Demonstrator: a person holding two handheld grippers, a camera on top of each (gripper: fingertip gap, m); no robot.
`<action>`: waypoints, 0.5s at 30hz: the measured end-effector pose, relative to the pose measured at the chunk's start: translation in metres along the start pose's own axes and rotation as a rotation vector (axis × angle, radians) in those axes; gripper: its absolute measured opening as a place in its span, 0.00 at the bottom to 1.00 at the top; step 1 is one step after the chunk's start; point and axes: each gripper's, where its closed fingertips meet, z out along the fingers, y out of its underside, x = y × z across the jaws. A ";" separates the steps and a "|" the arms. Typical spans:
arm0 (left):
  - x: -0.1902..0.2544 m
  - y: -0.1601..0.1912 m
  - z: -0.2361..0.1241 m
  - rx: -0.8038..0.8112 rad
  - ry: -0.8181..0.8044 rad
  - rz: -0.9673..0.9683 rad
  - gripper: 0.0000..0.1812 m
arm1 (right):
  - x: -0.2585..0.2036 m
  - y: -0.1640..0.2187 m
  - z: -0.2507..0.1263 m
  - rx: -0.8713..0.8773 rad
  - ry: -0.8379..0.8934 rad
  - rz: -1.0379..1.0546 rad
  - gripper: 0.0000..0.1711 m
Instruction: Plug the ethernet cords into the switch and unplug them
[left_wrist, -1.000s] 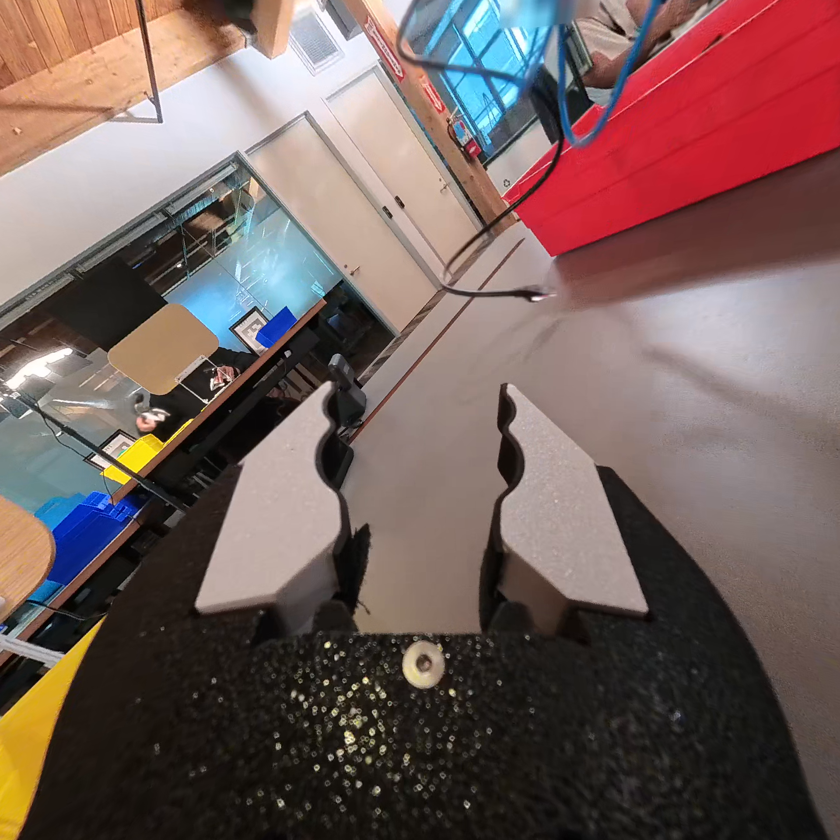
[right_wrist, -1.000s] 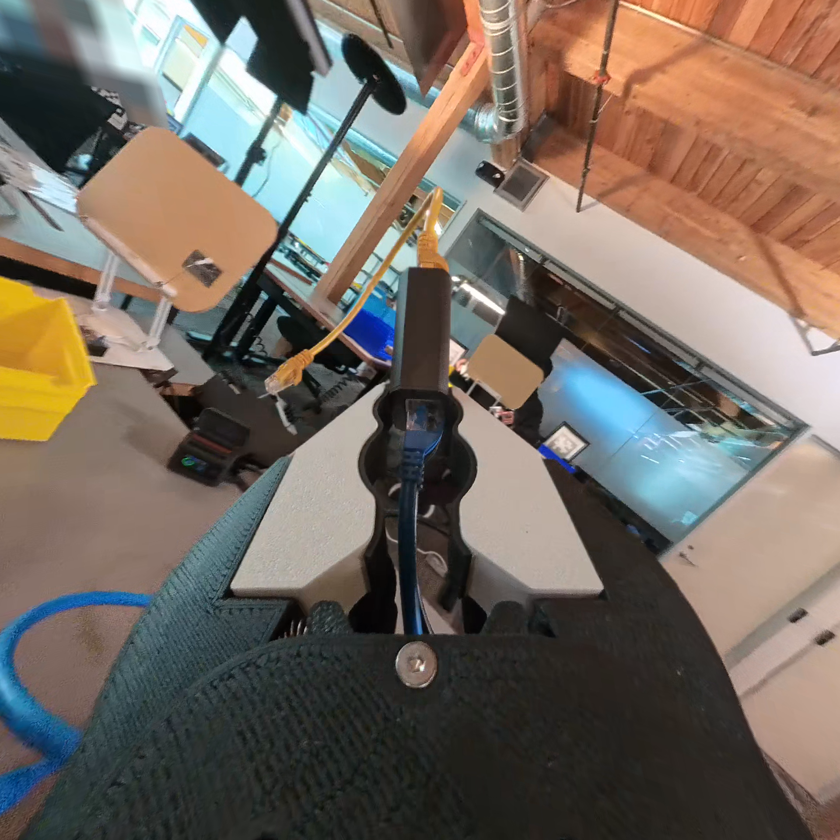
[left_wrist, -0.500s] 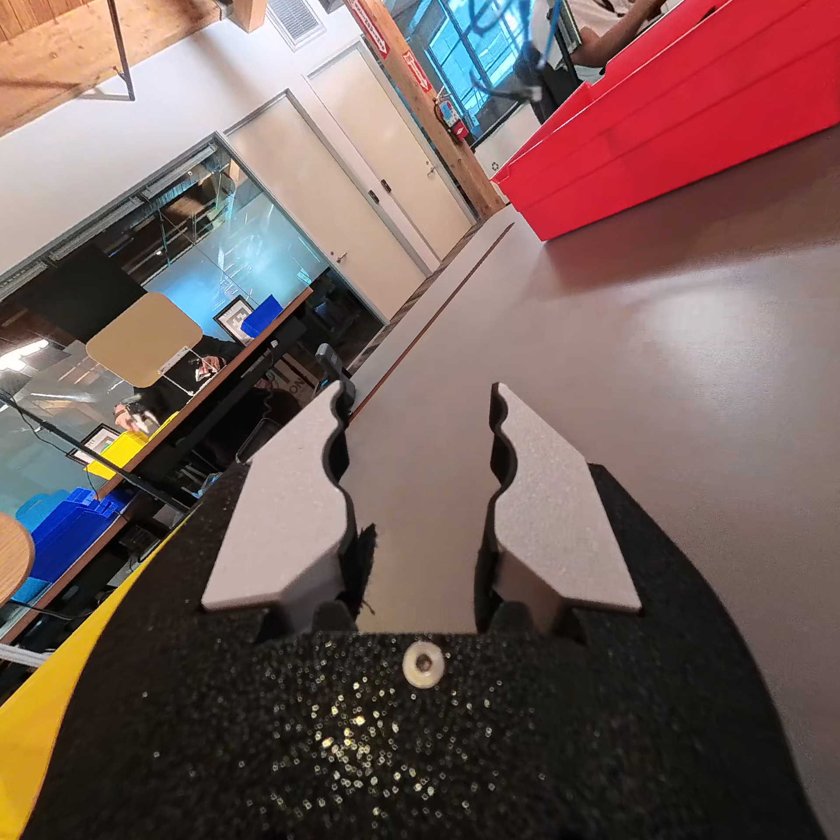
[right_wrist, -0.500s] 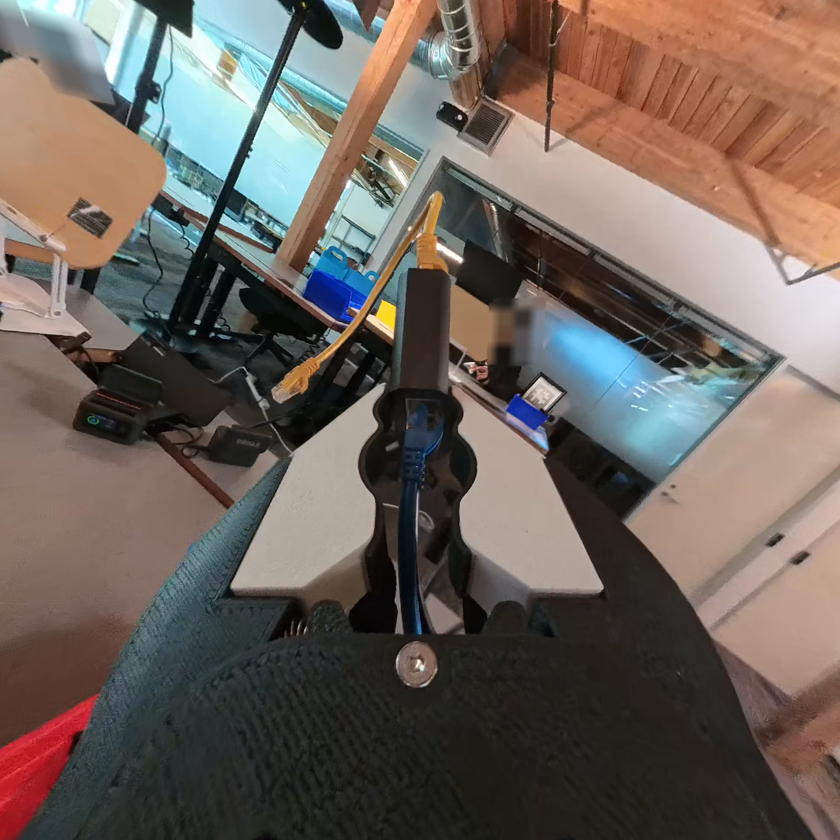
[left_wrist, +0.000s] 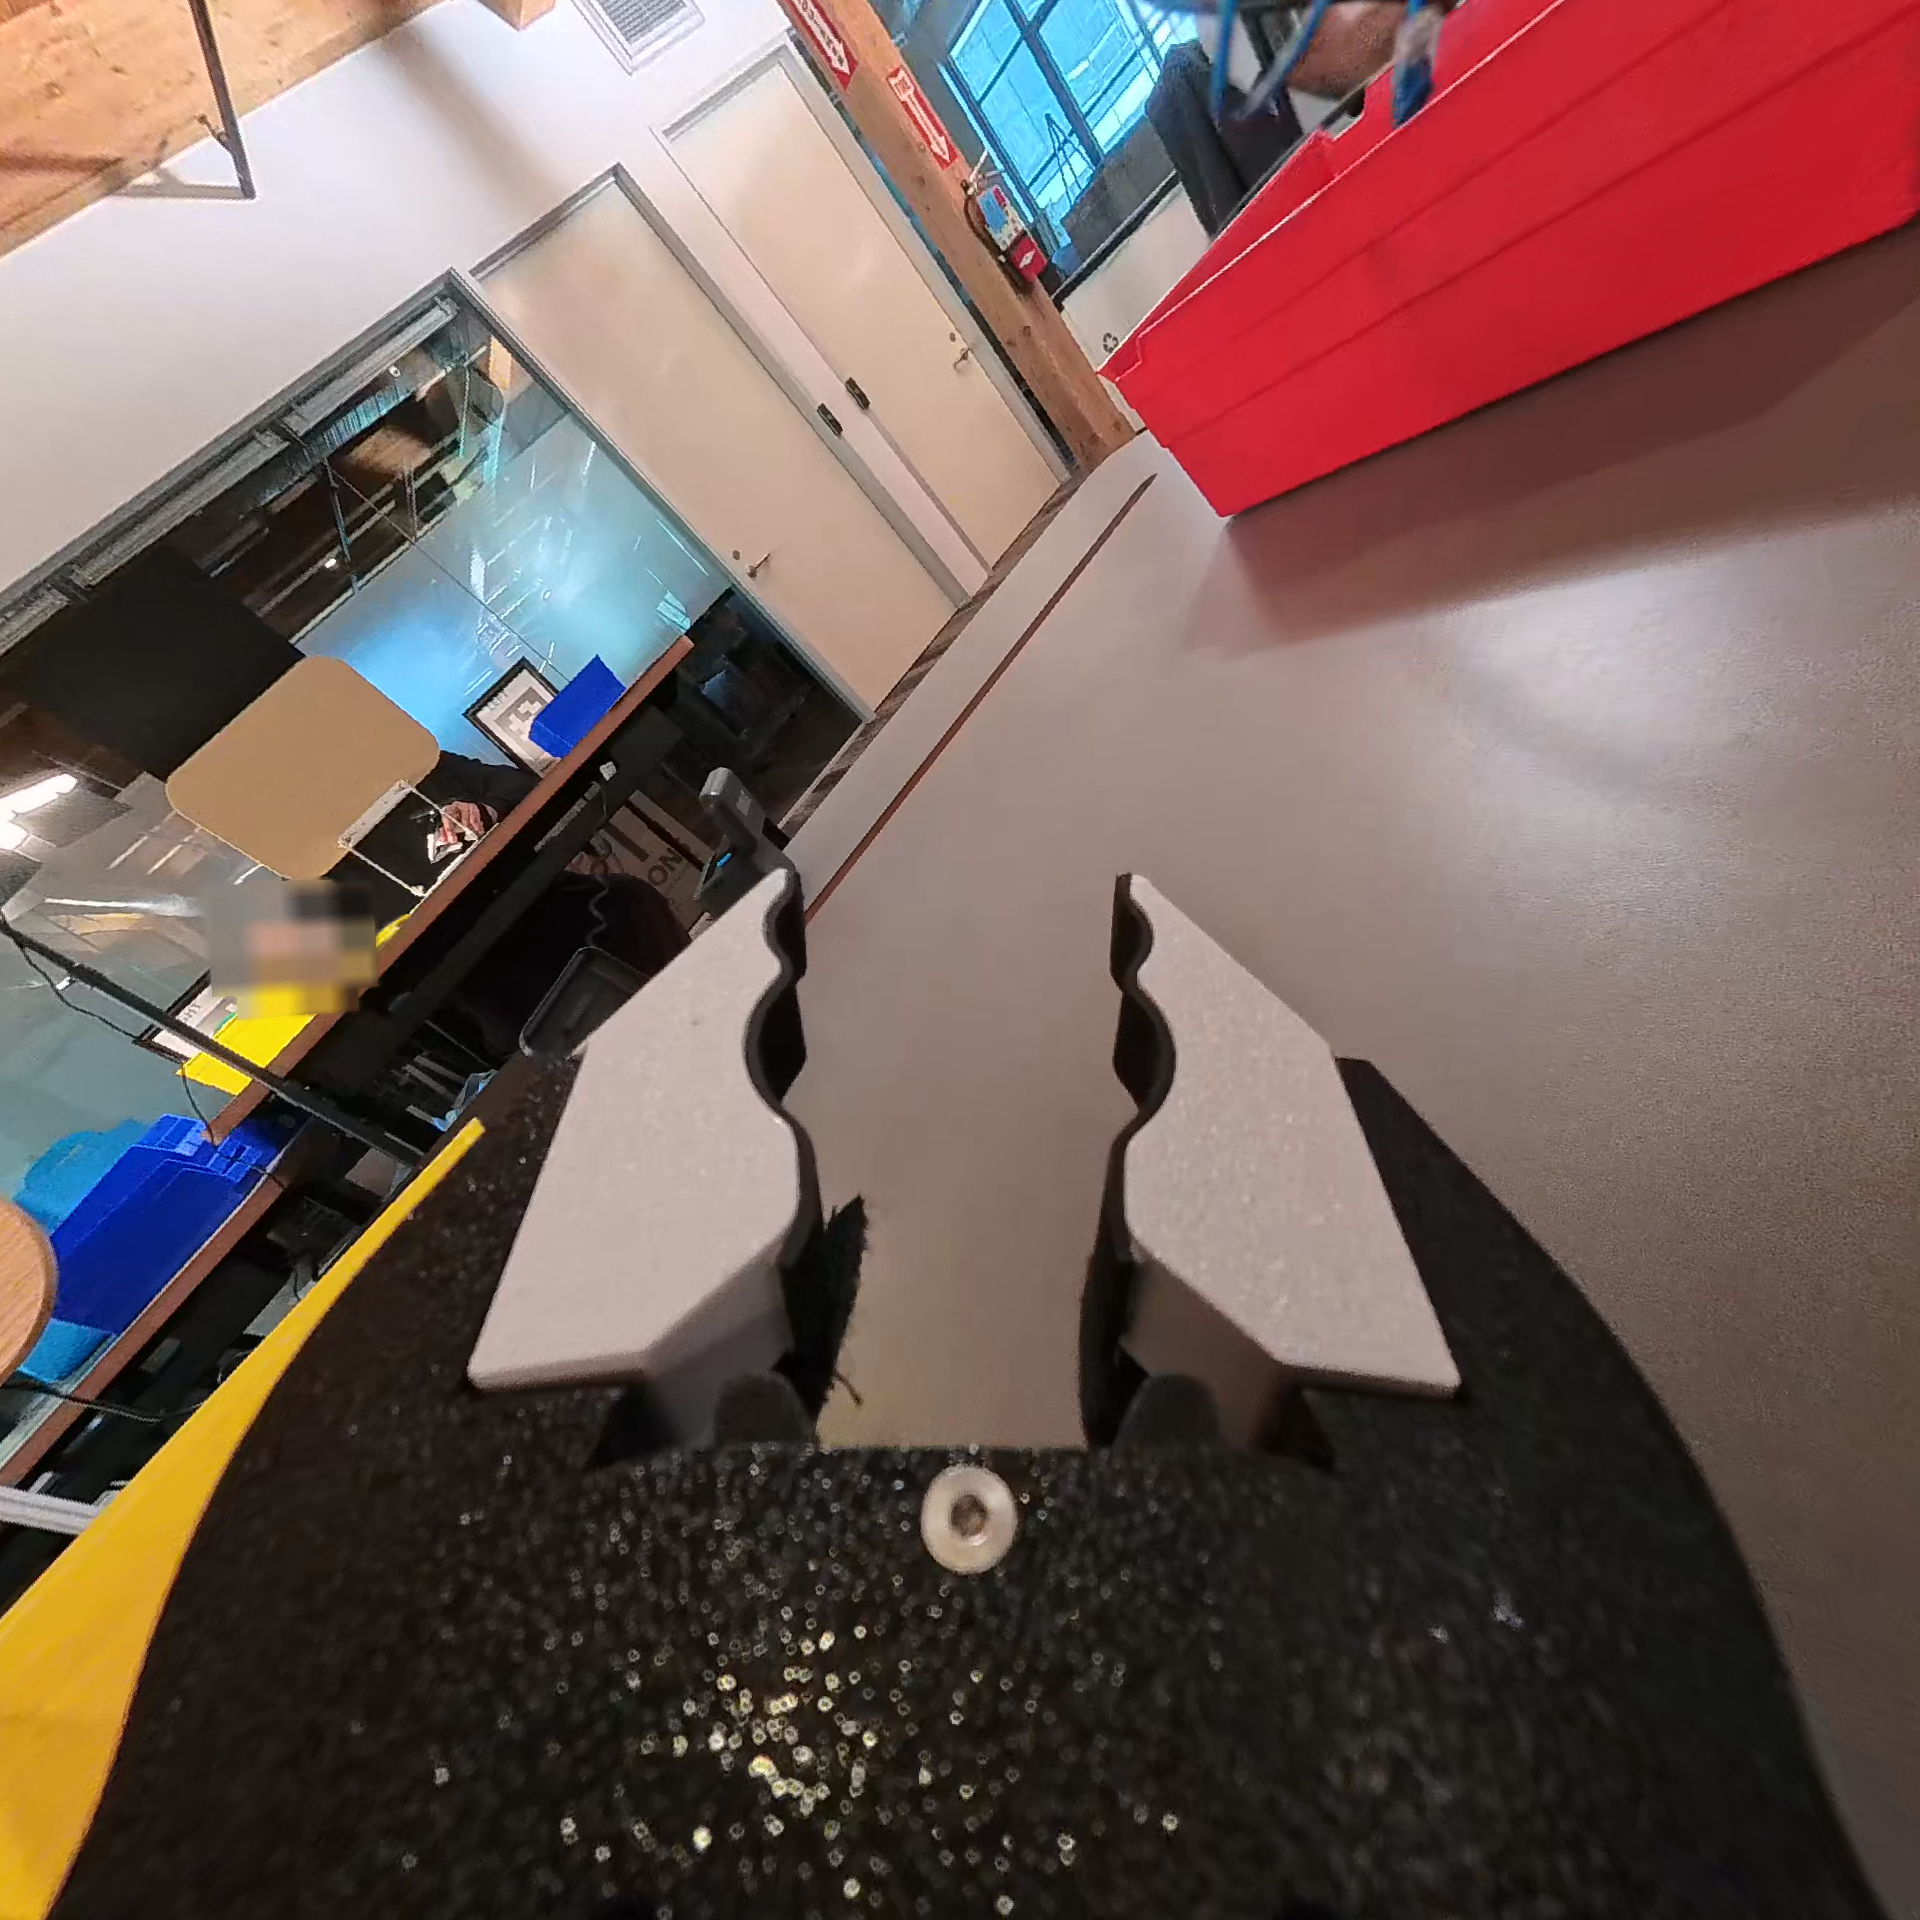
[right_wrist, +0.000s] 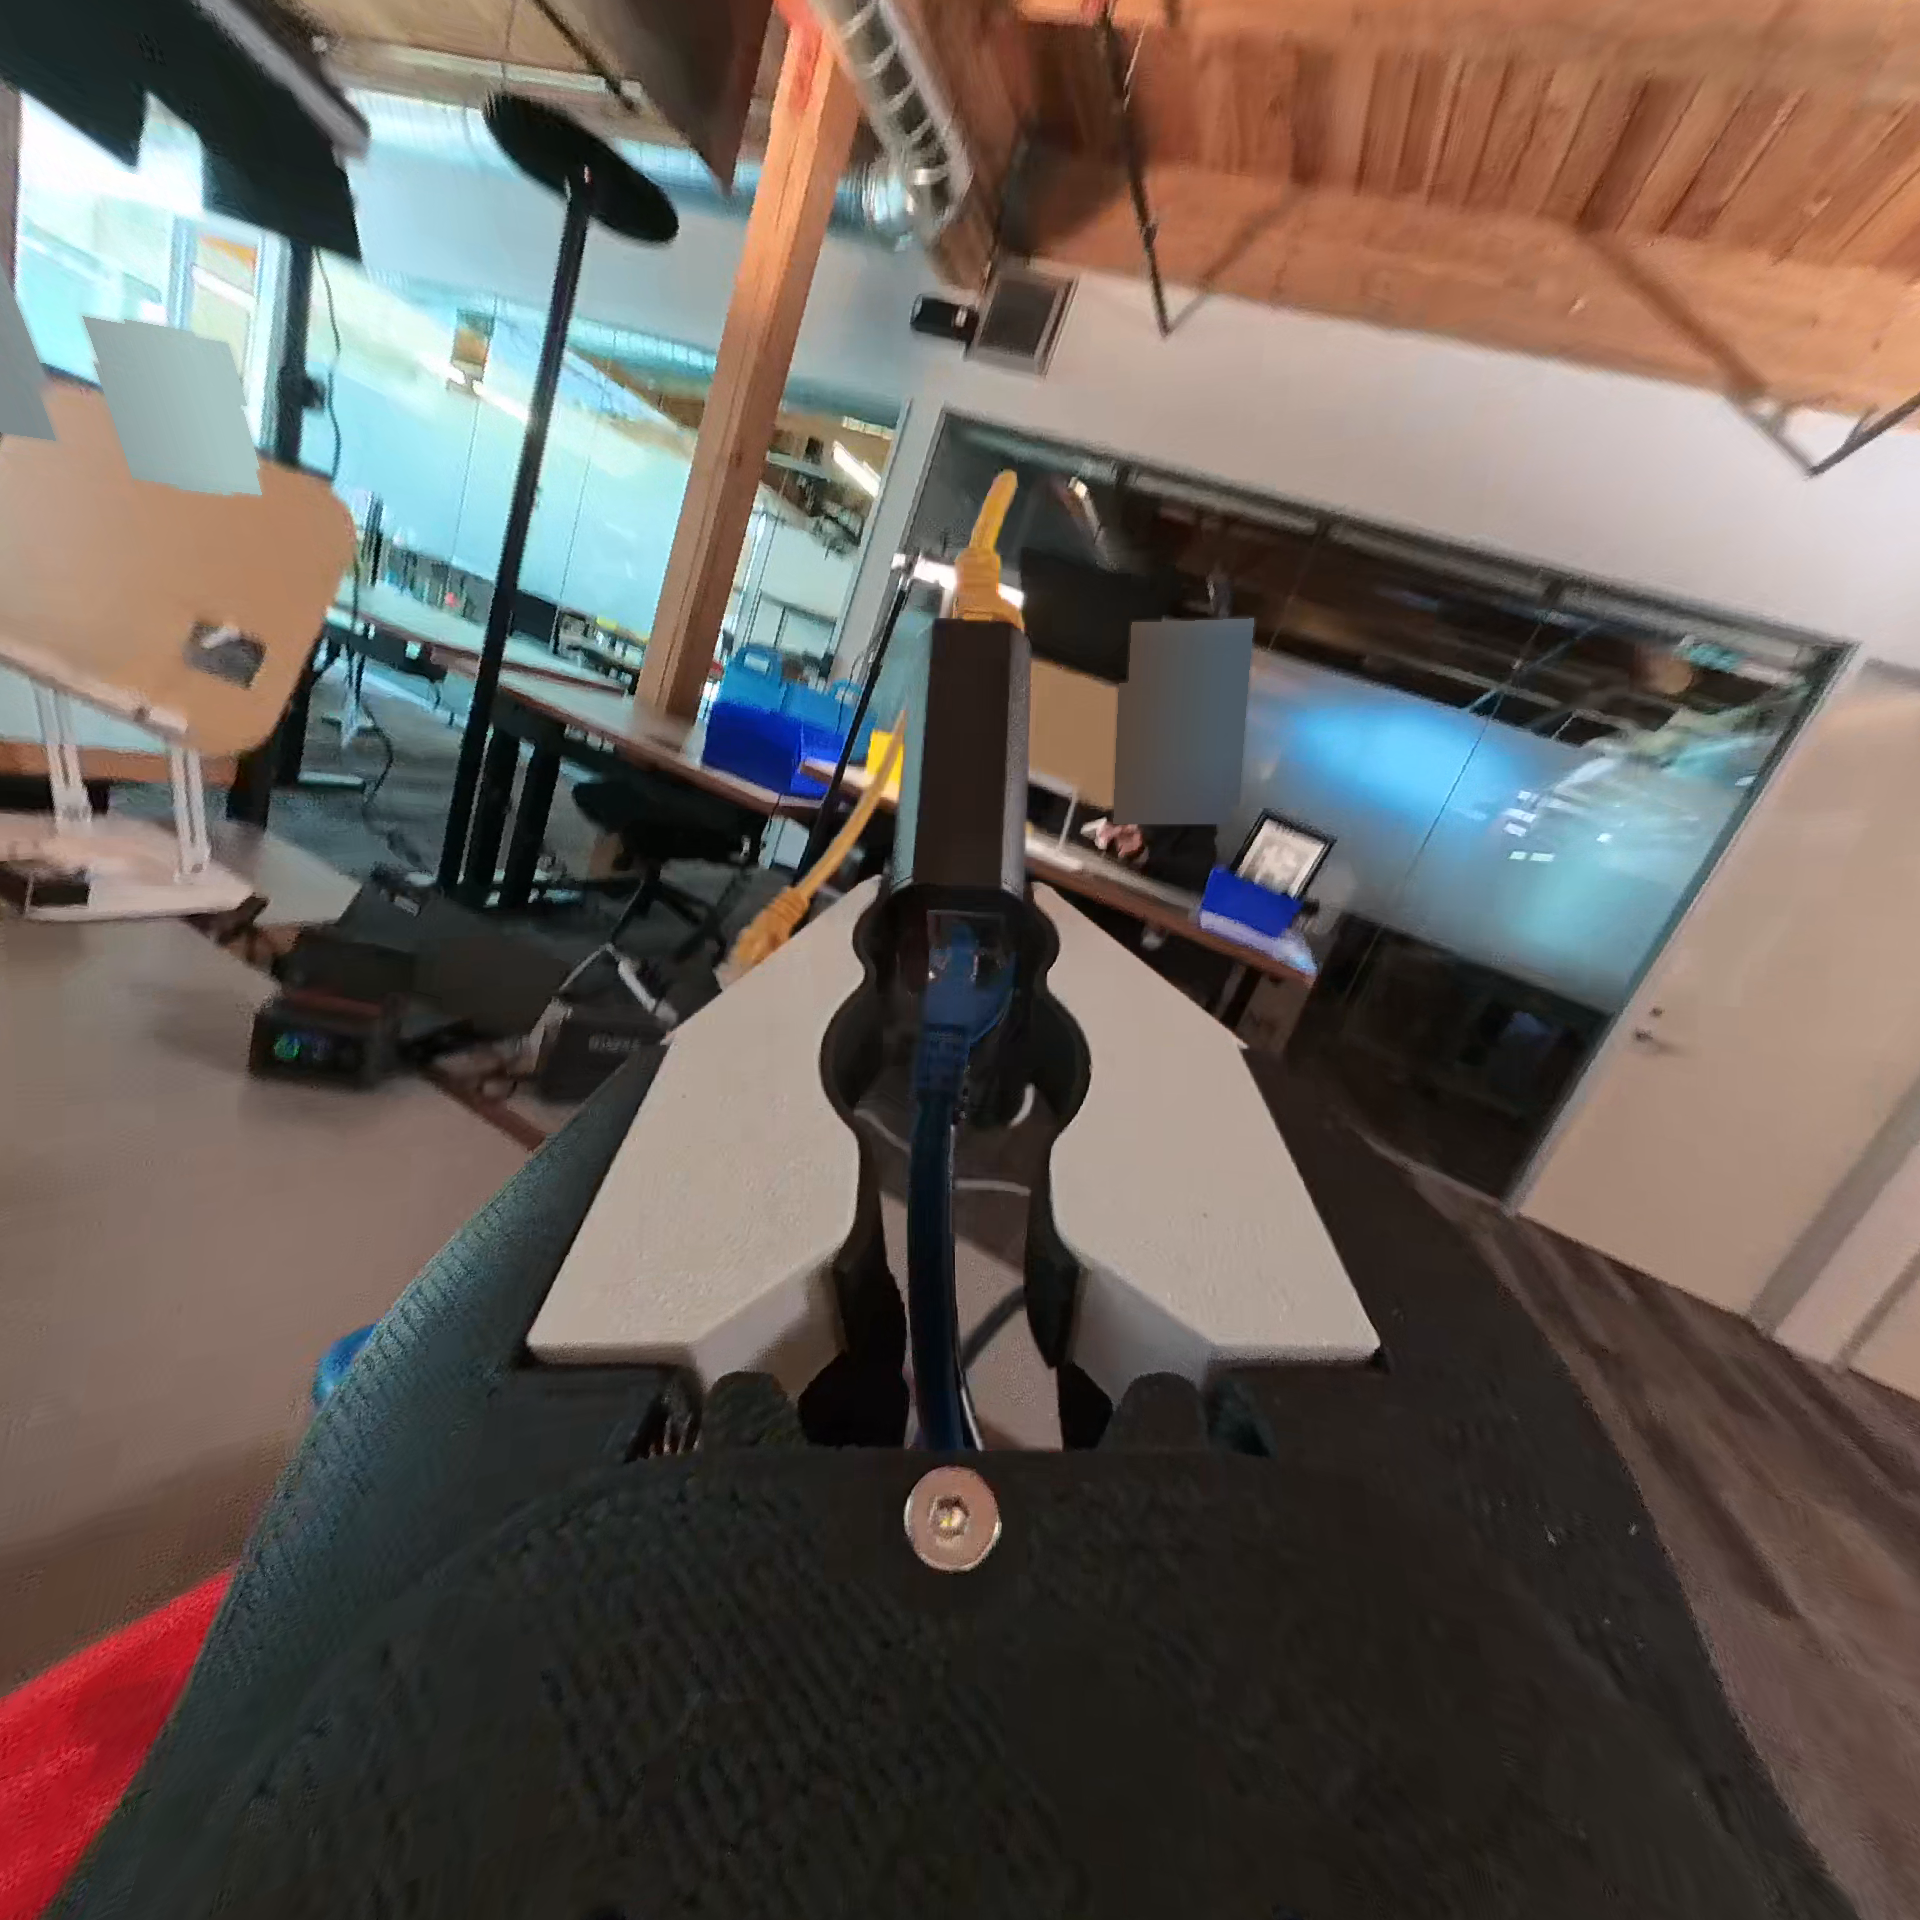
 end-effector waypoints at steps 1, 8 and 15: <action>0.000 0.000 0.000 -0.001 0.002 0.001 0.31 | 0.005 -0.015 0.001 0.023 0.007 -0.008 0.12; 0.002 0.000 -0.001 -0.005 0.008 0.007 0.31 | 0.008 -0.094 0.007 0.086 0.013 -0.117 0.12; 0.002 0.000 -0.001 -0.009 0.012 0.007 0.31 | -0.001 -0.115 0.009 0.075 0.023 -0.129 0.13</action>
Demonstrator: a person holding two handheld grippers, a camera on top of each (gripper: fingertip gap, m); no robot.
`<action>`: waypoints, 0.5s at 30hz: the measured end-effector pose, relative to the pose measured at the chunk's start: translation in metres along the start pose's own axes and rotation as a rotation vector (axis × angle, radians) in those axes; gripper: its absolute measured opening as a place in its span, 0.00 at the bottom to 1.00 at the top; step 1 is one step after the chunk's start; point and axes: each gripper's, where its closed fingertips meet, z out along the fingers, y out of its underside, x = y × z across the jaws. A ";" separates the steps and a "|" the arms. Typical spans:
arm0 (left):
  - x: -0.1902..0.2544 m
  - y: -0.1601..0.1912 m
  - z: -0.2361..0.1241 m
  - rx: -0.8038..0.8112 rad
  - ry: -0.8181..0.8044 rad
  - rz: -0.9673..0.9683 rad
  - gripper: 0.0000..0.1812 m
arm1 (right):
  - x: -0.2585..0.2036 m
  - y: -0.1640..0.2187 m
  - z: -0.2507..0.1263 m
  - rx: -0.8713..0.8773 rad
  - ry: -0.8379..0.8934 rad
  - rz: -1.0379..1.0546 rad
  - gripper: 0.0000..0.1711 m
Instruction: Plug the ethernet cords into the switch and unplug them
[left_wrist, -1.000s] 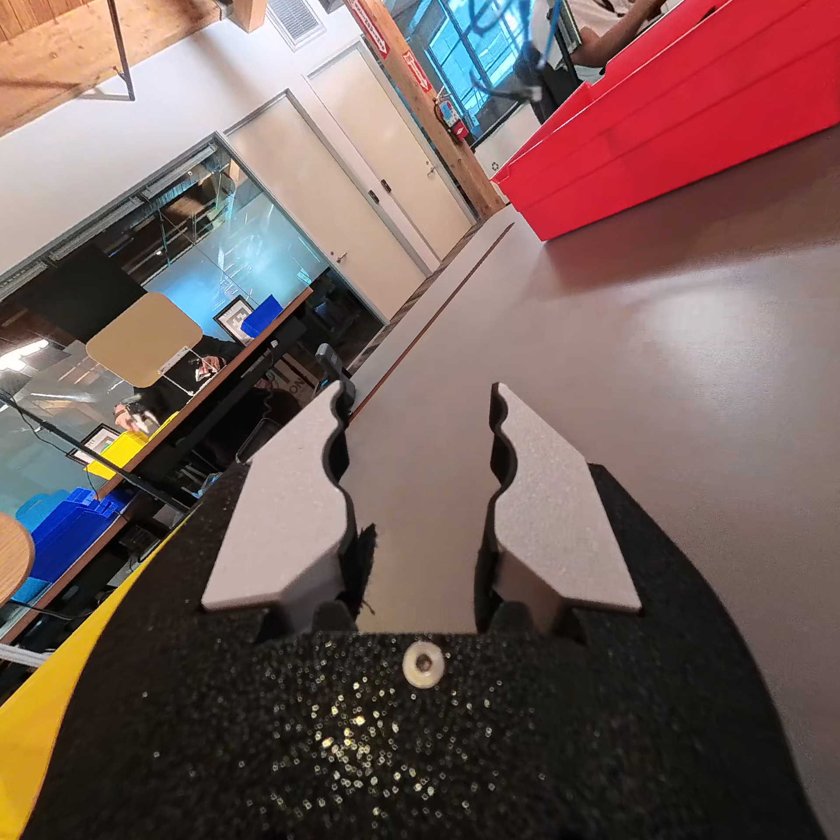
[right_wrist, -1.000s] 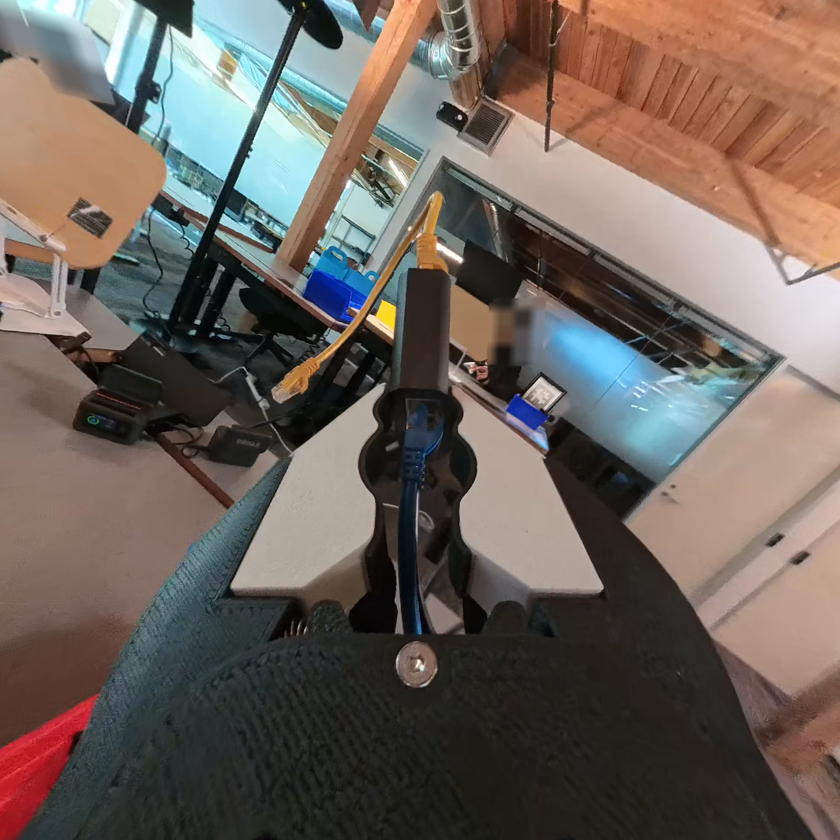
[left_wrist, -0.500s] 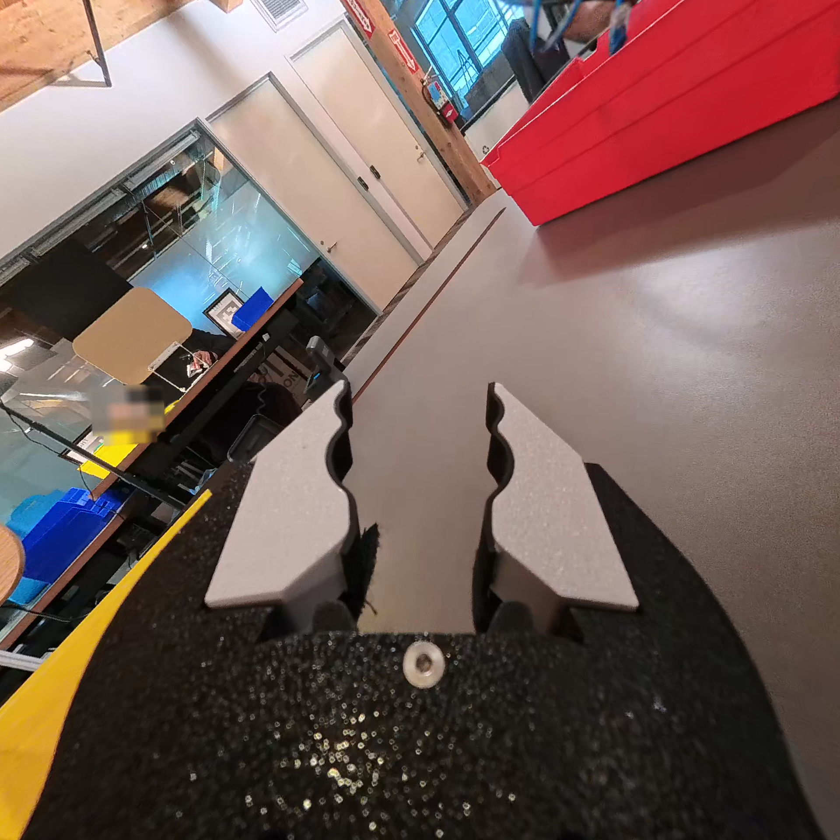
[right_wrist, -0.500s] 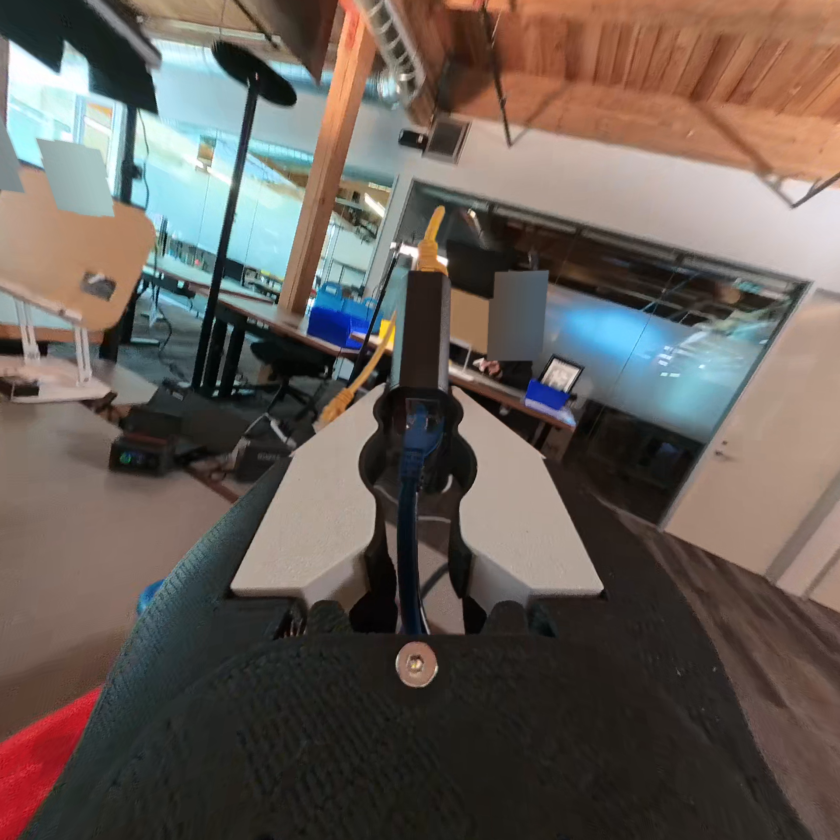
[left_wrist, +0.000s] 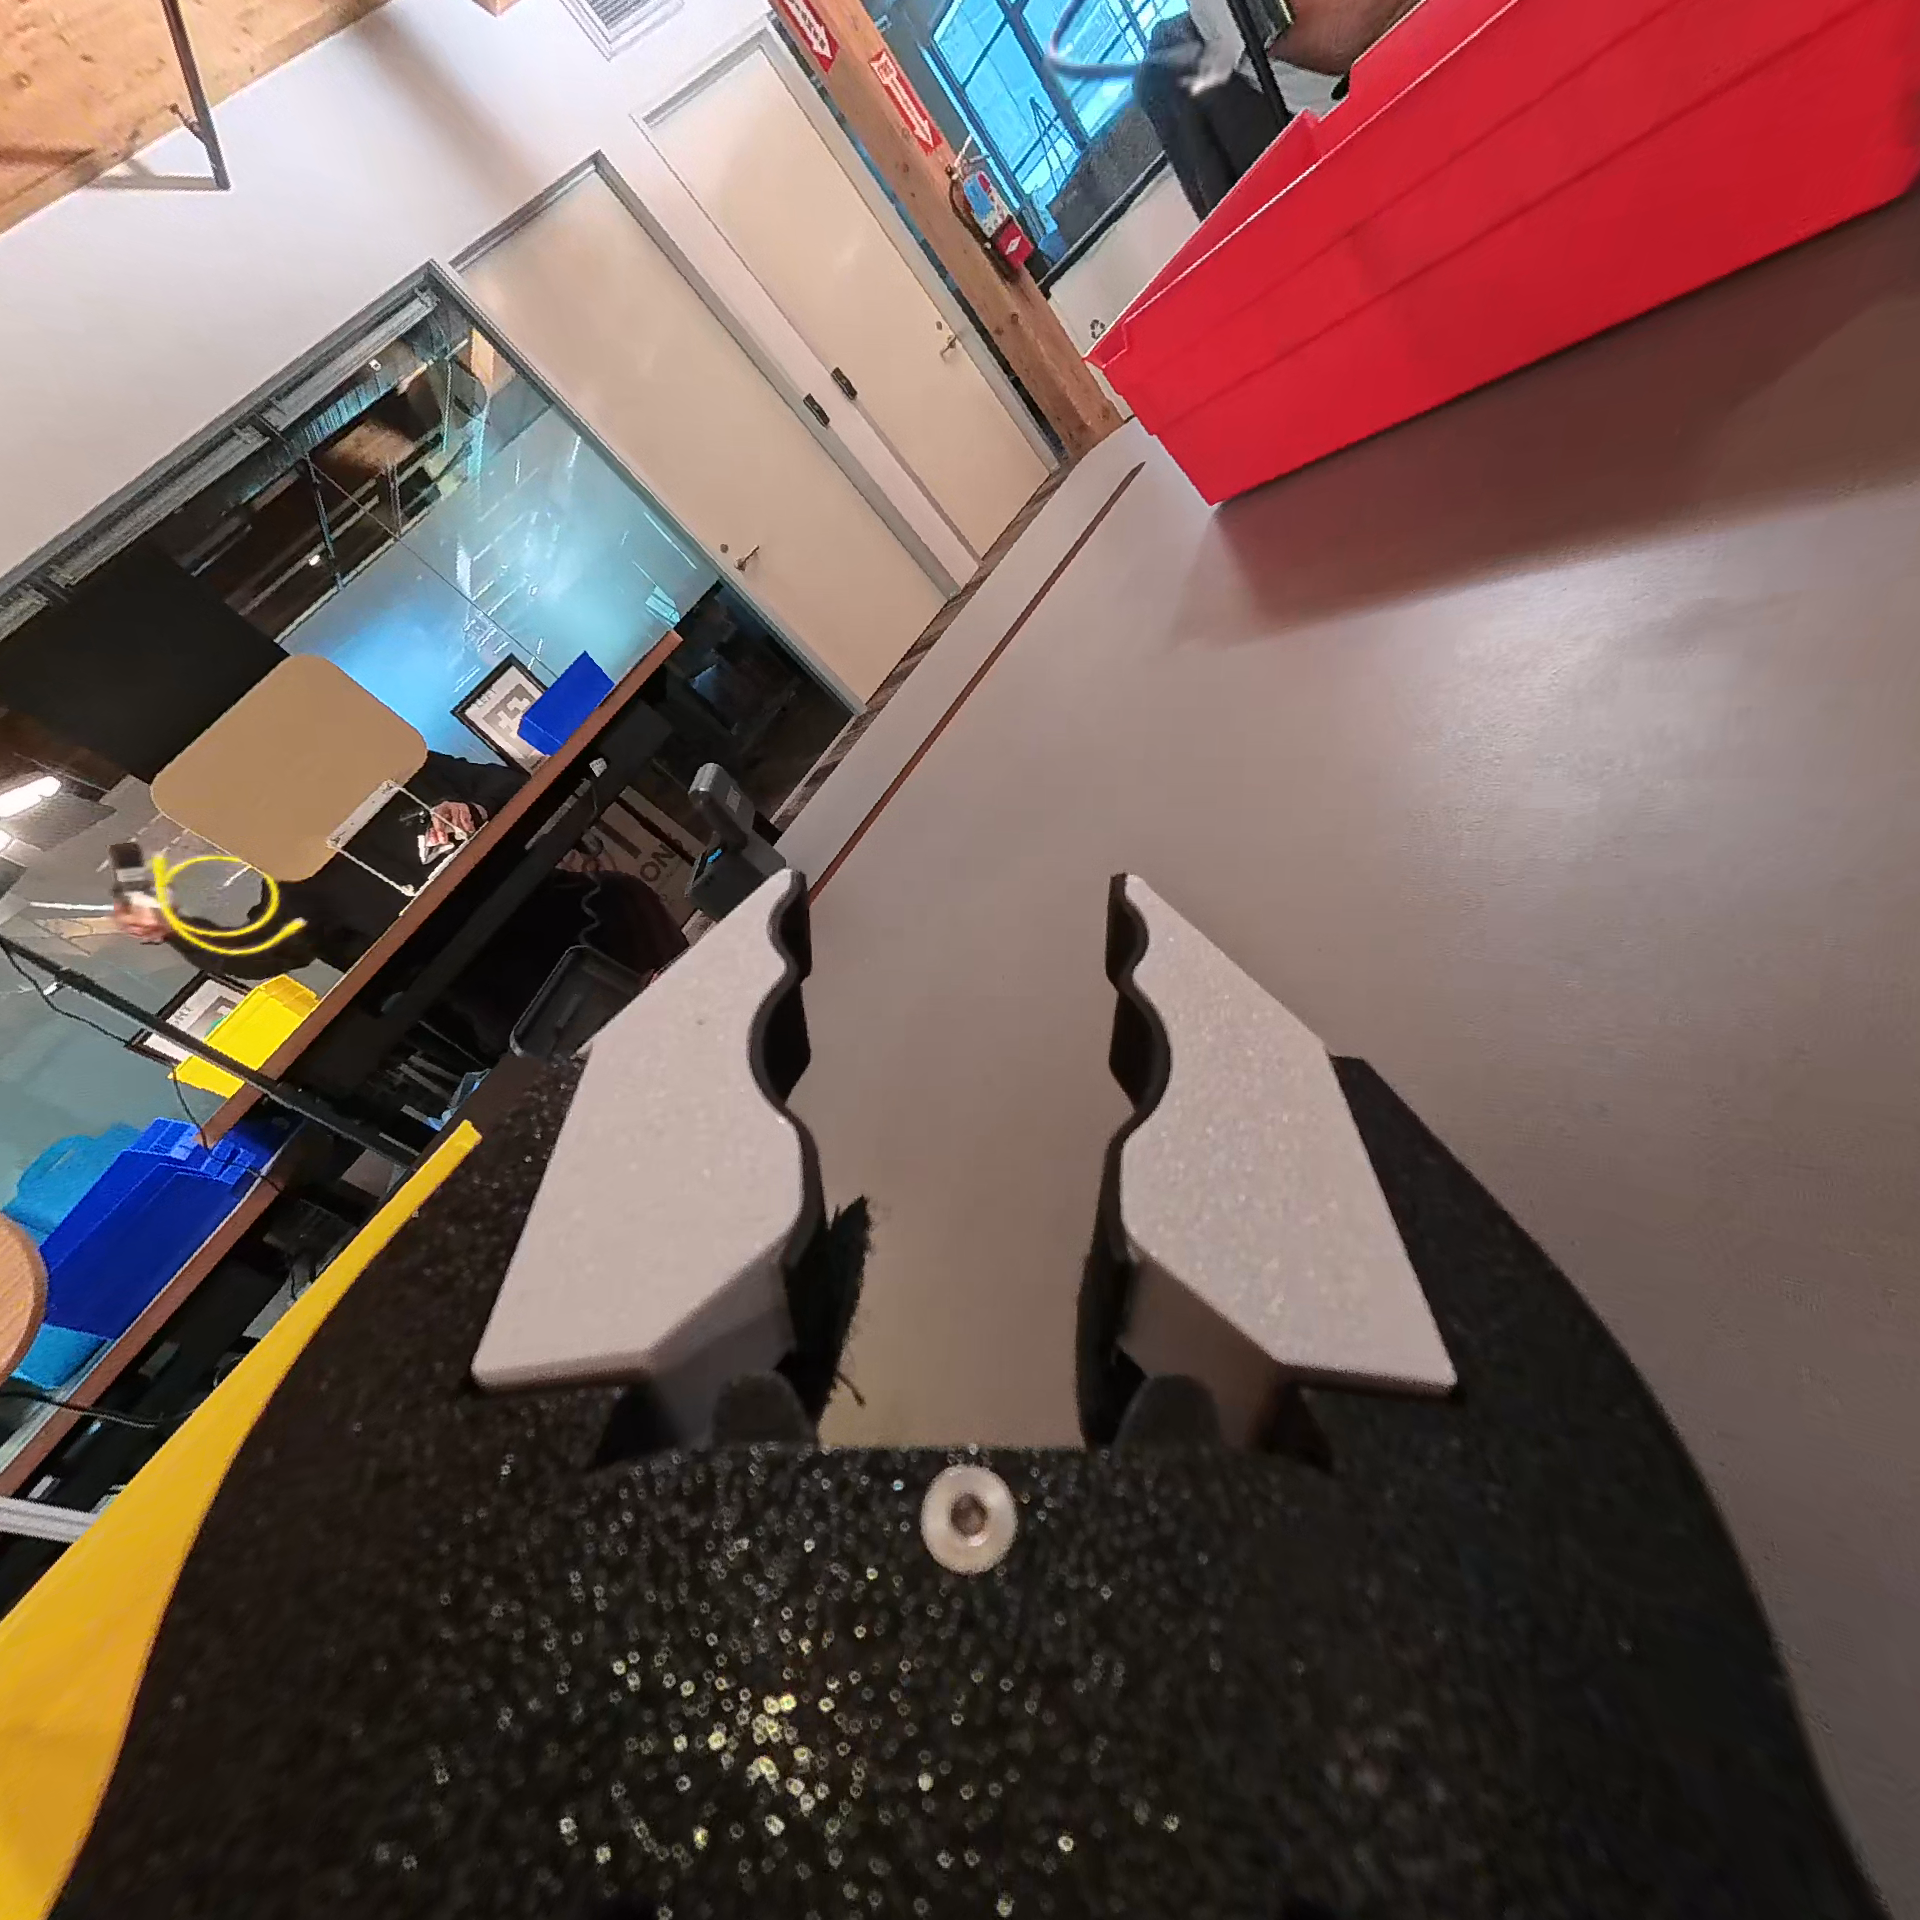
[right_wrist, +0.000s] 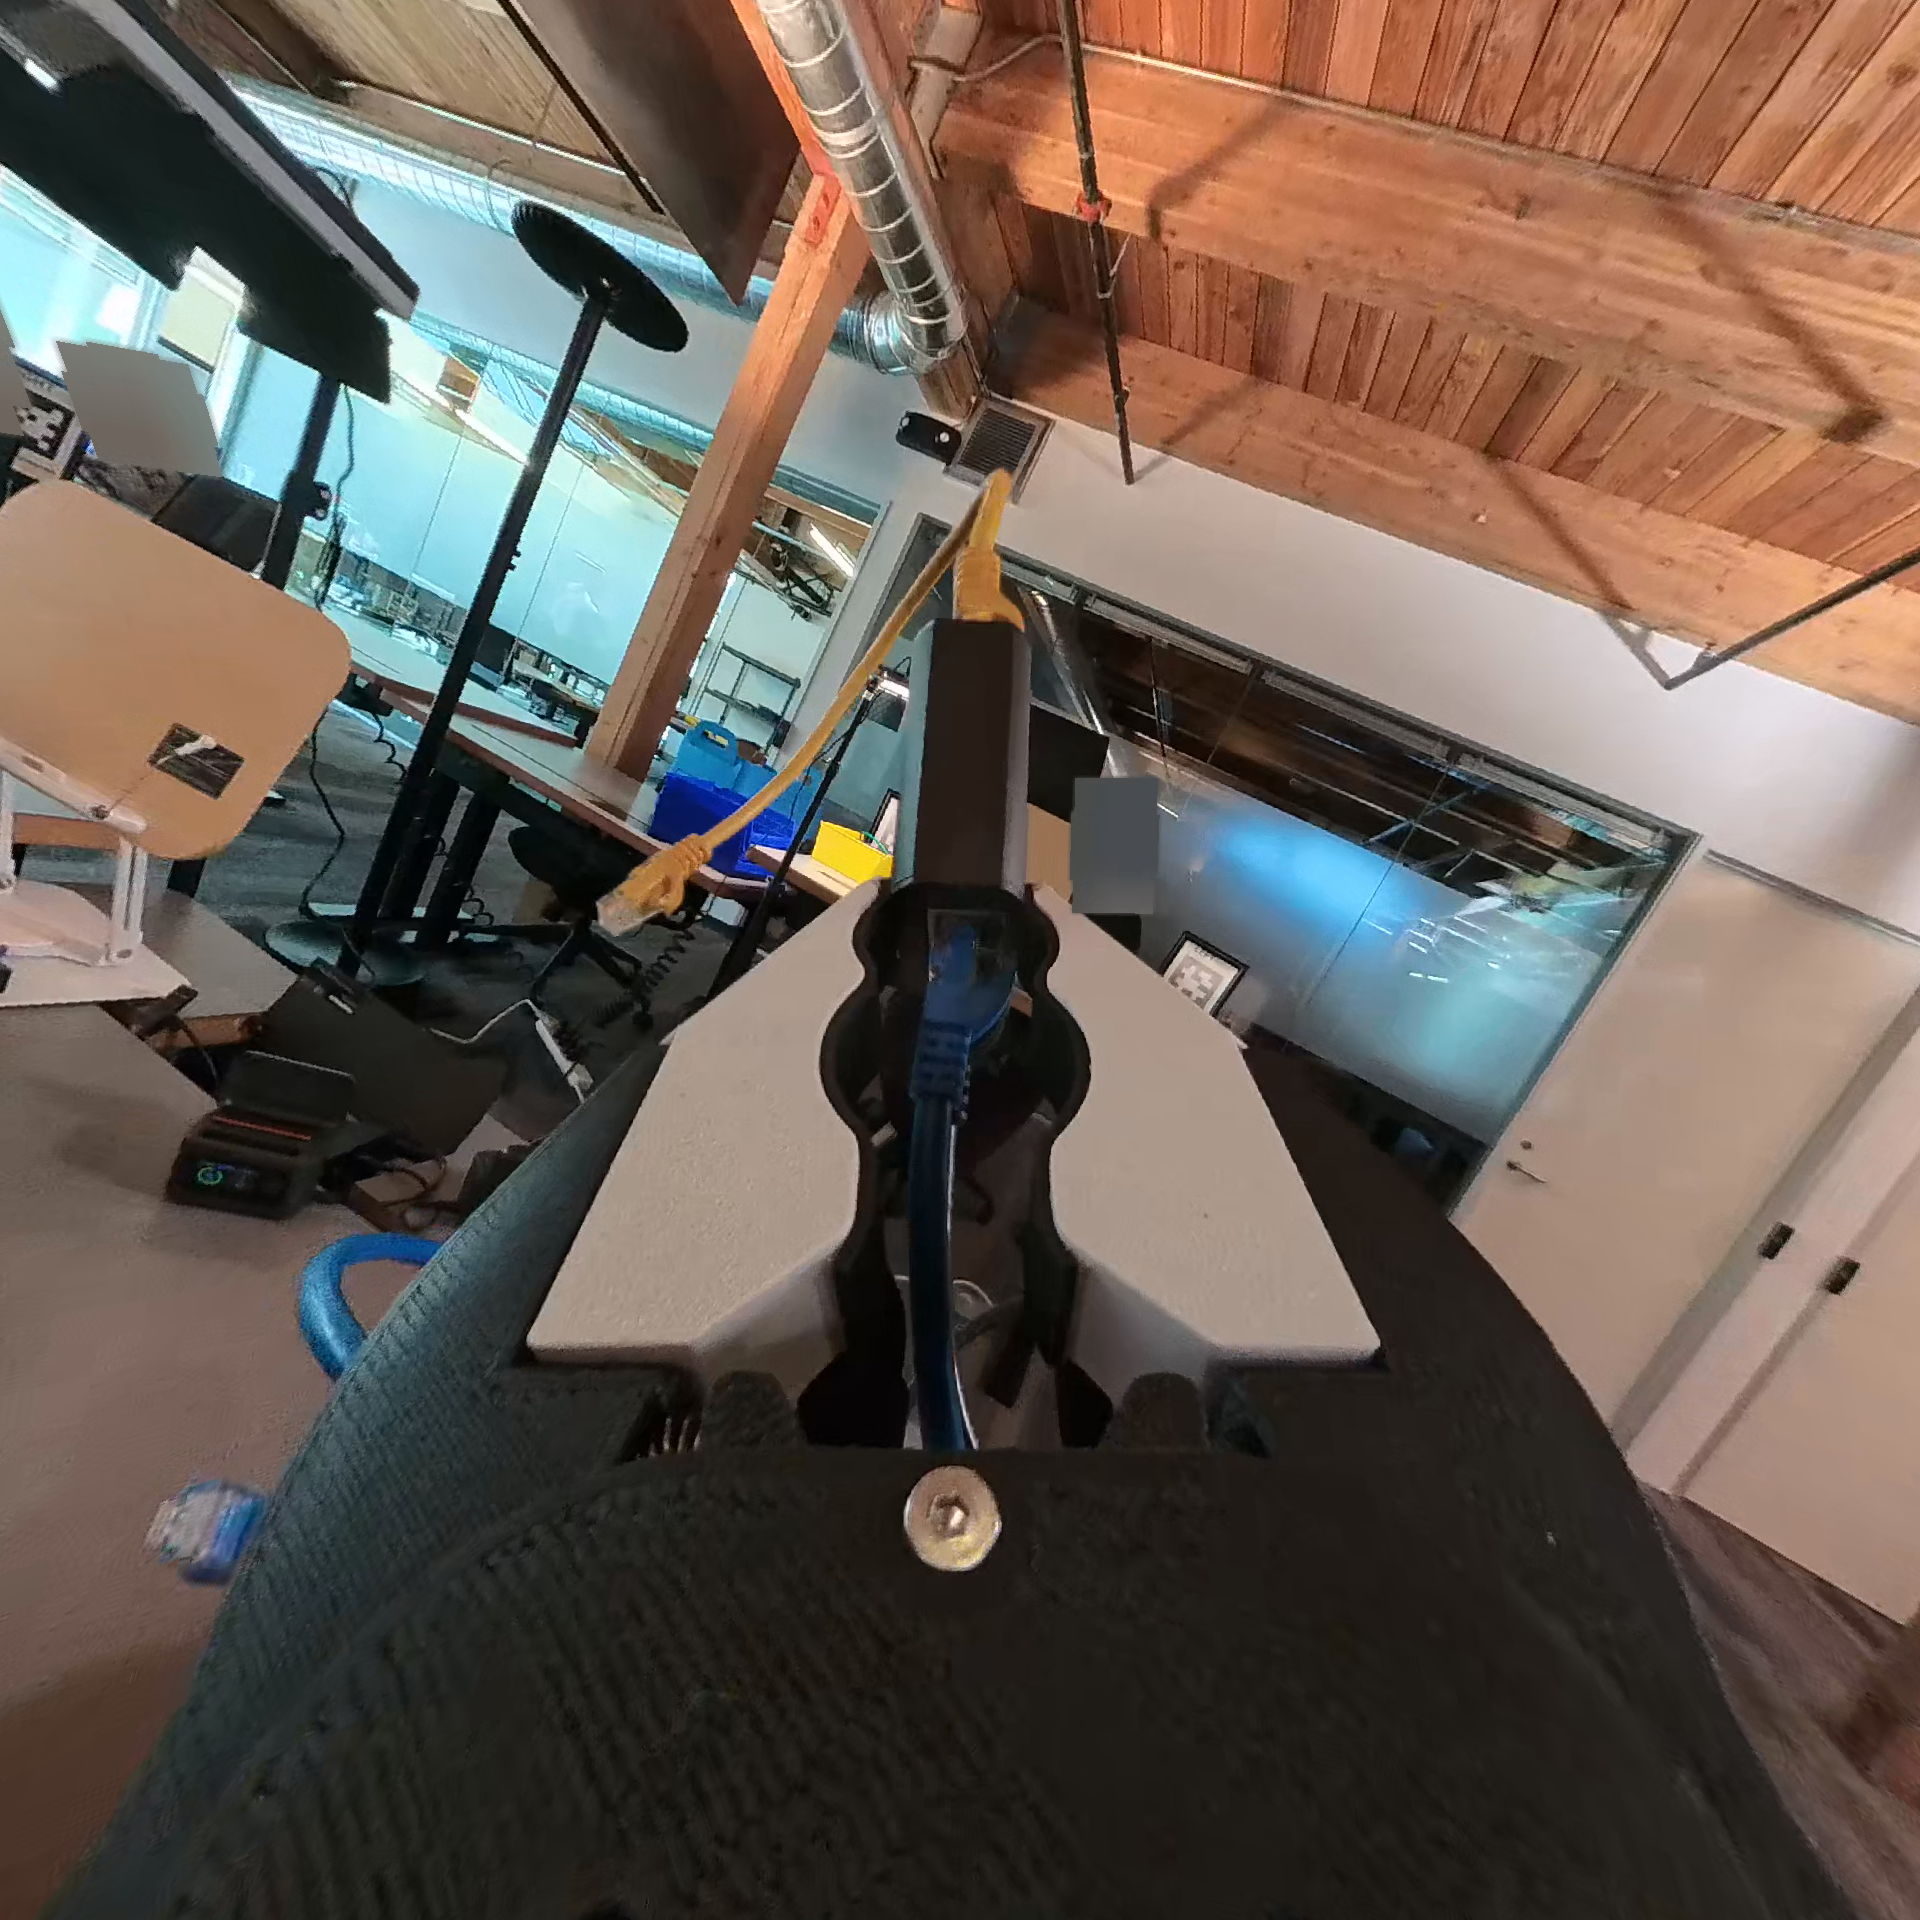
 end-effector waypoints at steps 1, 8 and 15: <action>0.000 0.000 0.000 0.000 0.001 0.000 0.31 | -0.002 -0.001 0.000 0.000 -0.005 0.000 0.13; 0.003 -0.001 0.000 -0.002 0.012 0.008 0.30 | -0.014 0.016 -0.001 -0.010 -0.025 -0.012 0.12; 0.005 -0.001 0.001 -0.008 0.021 0.012 0.30 | -0.027 0.103 0.003 -0.148 -0.017 0.050 0.12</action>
